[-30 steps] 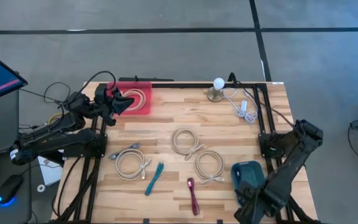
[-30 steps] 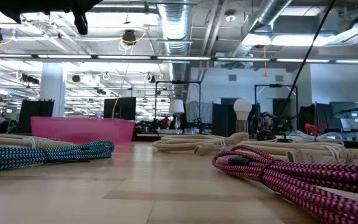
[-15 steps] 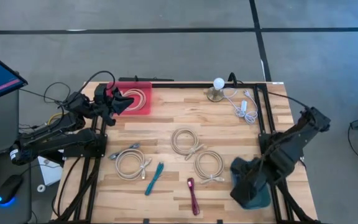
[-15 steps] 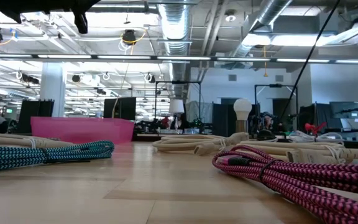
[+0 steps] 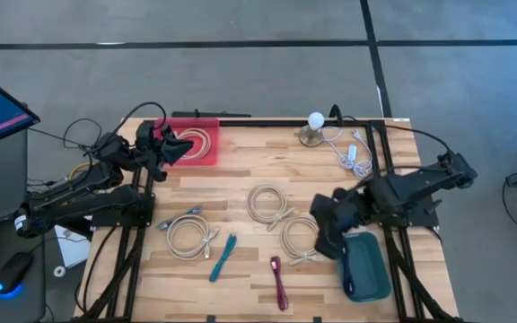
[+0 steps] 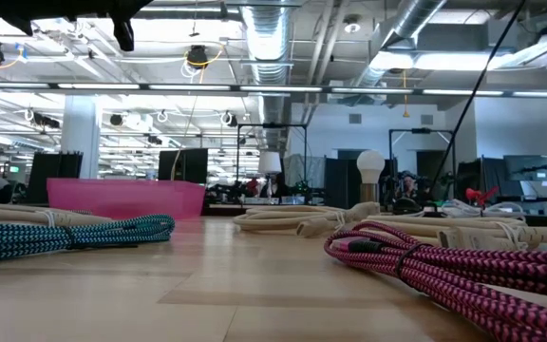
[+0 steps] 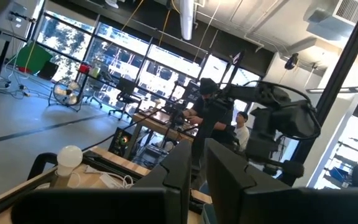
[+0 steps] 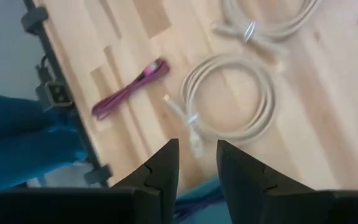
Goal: Pick & Place USB Port
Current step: Put the brown USB cable into the red bin
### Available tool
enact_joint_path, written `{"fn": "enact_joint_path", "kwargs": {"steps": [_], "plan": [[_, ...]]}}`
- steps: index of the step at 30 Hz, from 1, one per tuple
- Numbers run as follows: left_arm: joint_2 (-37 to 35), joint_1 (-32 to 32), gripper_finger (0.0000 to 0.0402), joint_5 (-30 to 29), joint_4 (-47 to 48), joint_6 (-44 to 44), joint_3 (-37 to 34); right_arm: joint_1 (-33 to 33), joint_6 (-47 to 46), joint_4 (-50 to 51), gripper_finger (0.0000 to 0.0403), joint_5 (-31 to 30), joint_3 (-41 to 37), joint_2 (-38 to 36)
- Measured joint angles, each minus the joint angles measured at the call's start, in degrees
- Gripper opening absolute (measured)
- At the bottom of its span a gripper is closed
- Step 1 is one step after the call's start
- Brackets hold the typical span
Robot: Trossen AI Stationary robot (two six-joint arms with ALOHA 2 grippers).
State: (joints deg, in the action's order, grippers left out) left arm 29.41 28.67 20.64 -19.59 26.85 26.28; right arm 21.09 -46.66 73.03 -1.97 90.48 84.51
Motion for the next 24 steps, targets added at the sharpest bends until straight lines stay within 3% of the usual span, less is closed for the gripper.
{"fn": "enact_joint_path", "kwargs": {"steps": [14, 24], "plan": [[0.0, 0.01, 0.0046, 0.0, 0.1, 0.01, 0.0, -11.05, 16.45, -13.05, 0.0101, 0.69, 0.19, 3.43], [0.0, 0.0, 0.0046, 0.1, 0.28, 0.02, 0.0, -12.58, 27.89, -11.77, 0.0101, 3.48, -0.04, 13.22]]}}
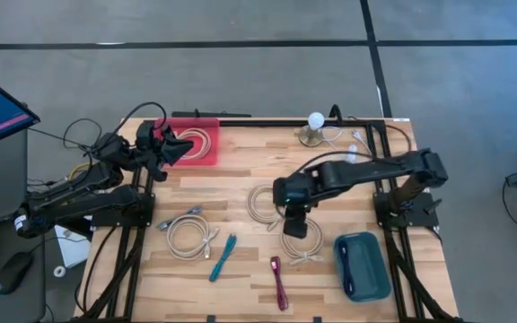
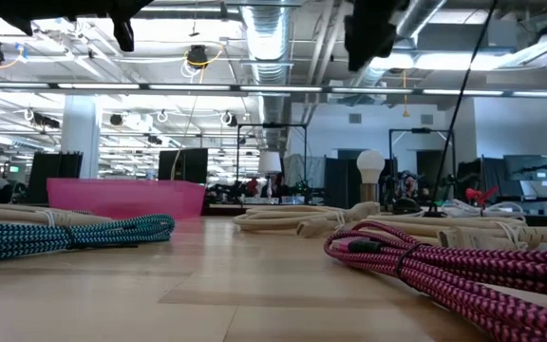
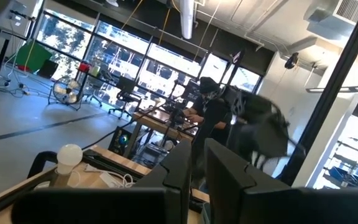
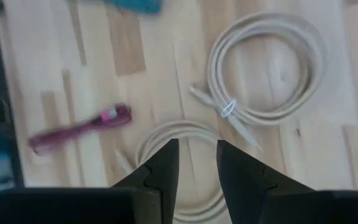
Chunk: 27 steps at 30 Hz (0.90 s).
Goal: Pick & Place USB Port
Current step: Put the brown USB cable into the red bin
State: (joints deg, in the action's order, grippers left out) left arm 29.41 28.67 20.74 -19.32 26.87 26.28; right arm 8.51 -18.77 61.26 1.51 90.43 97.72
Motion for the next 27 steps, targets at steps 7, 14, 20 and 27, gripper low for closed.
{"fn": "enact_joint_path", "kwargs": {"steps": [7, 14, 20, 27], "plan": [[0.0, 0.0, 0.0046, -0.05, 0.43, 0.0, 0.0, -0.81, 6.91, -0.47, 0.0101, -0.88, 0.0, 7.01], [0.0, -0.01, 0.0046, -0.1, 0.42, 0.0, 0.0, -2.1, 10.24, -2.53, 0.0101, -2.19, 0.04, 11.57], [0.0, 0.0, 0.0046, -0.1, 0.42, 0.0, 0.0, -2.8, 15.04, -5.79, 0.0101, -2.39, -0.07, 13.33], [0.0, -0.01, 0.0046, -0.07, 0.42, 0.0, 0.0, -3.11, 20.88, -11.63, 0.0104, -1.08, 0.06, 13.21]]}}
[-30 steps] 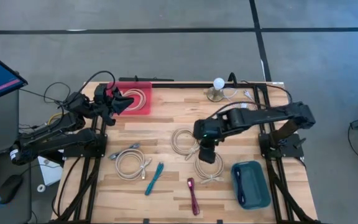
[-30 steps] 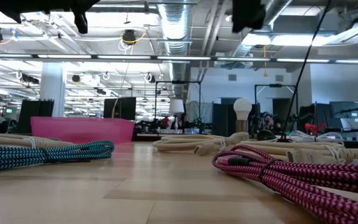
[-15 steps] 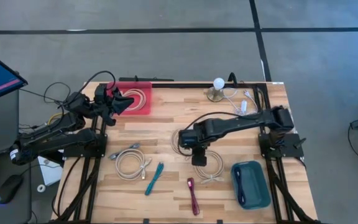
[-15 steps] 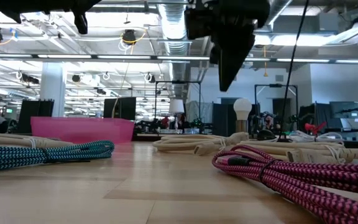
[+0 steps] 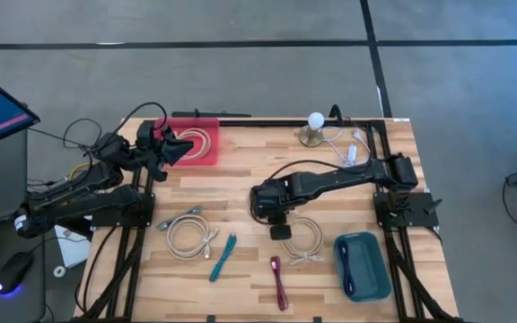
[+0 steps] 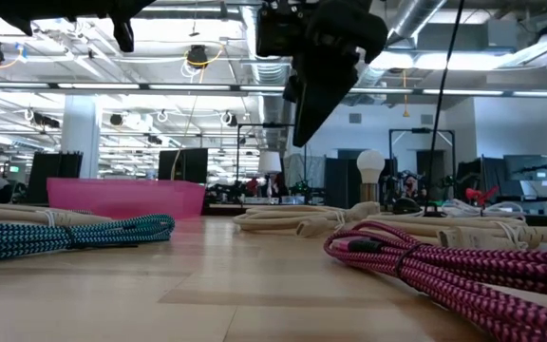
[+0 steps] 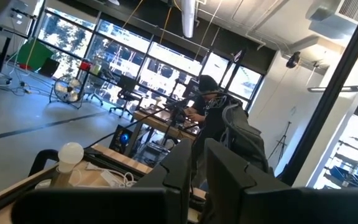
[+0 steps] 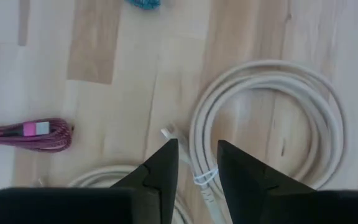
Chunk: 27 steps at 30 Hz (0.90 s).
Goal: Pick & Place USB Port
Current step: Put the brown USB cable into the red bin
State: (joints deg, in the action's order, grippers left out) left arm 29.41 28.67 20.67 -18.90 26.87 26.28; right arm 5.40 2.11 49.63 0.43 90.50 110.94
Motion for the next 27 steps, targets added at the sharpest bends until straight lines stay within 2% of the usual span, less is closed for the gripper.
{"fn": "enact_joint_path", "kwargs": {"steps": [14, 27], "plan": [[0.0, 0.0, 0.0046, 0.0, 0.0, 0.0, 0.0, -2.19, -0.66, 0.27, 0.0177, 1.04, -0.15, 2.39], [0.0, 0.02, 0.0046, 0.02, 0.0, 0.0, 0.0, -2.15, -0.66, -1.23, 0.0163, 0.98, -0.03, 7.33]]}}
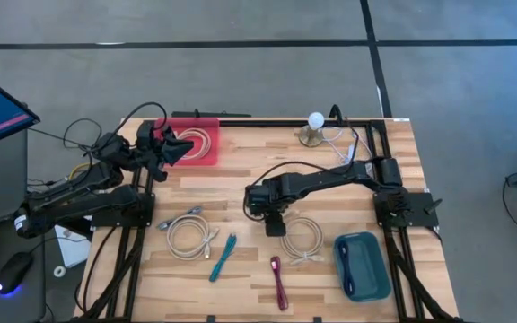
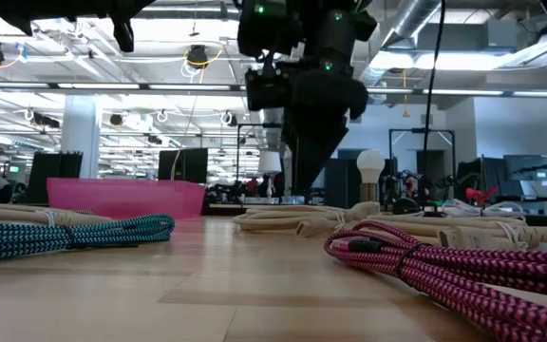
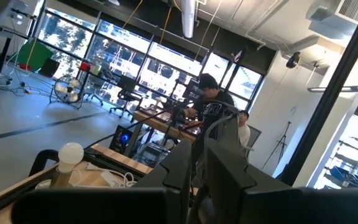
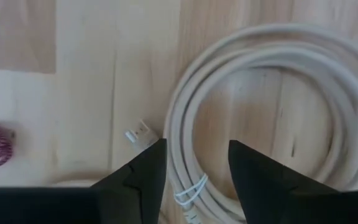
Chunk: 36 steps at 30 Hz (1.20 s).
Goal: Pick & Place USB Port
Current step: Put the brown USB cable into the red bin
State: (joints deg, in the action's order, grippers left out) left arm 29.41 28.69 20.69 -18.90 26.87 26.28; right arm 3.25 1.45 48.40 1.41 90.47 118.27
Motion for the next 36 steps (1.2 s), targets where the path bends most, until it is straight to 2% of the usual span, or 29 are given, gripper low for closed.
{"fn": "enact_joint_path", "kwargs": {"steps": [6, 16, 20, 26, 31, 36], "plan": [[0.0, 0.0, 0.0046, 0.0, 0.0, 0.0, 0.0, 0.04, 0.0, -0.15, 0.0157, 0.0, 0.03, 2.99], [0.0, -0.02, 0.0046, 0.0, 0.0, 0.0, 0.0, -0.51, -1.51, -0.43, 0.0141, -0.24, 0.09, 3.94], [0.0, -0.02, 0.0046, -0.02, 0.02, 0.0, 0.0, -0.76, -1.55, 0.04, 0.011, -0.09, -0.06, 4.05], [-0.02, -0.01, 0.0046, -0.02, 0.02, 0.0, 0.0, -1.24, -3.91, 0.48, 0.002, 0.11, 0.01, 4.05], [0.0, -0.02, 0.0046, 0.02, 0.02, 0.0, 0.0, -1.29, -4.9, 0.83, 0.0022, 0.65, -0.01, 3.75], [0.0, -0.02, 0.0046, 0.02, 0.19, 0.0, 0.0, -1.09, -4.31, 0.56, 0.0007, 0.66, -0.04, 1.06]]}}
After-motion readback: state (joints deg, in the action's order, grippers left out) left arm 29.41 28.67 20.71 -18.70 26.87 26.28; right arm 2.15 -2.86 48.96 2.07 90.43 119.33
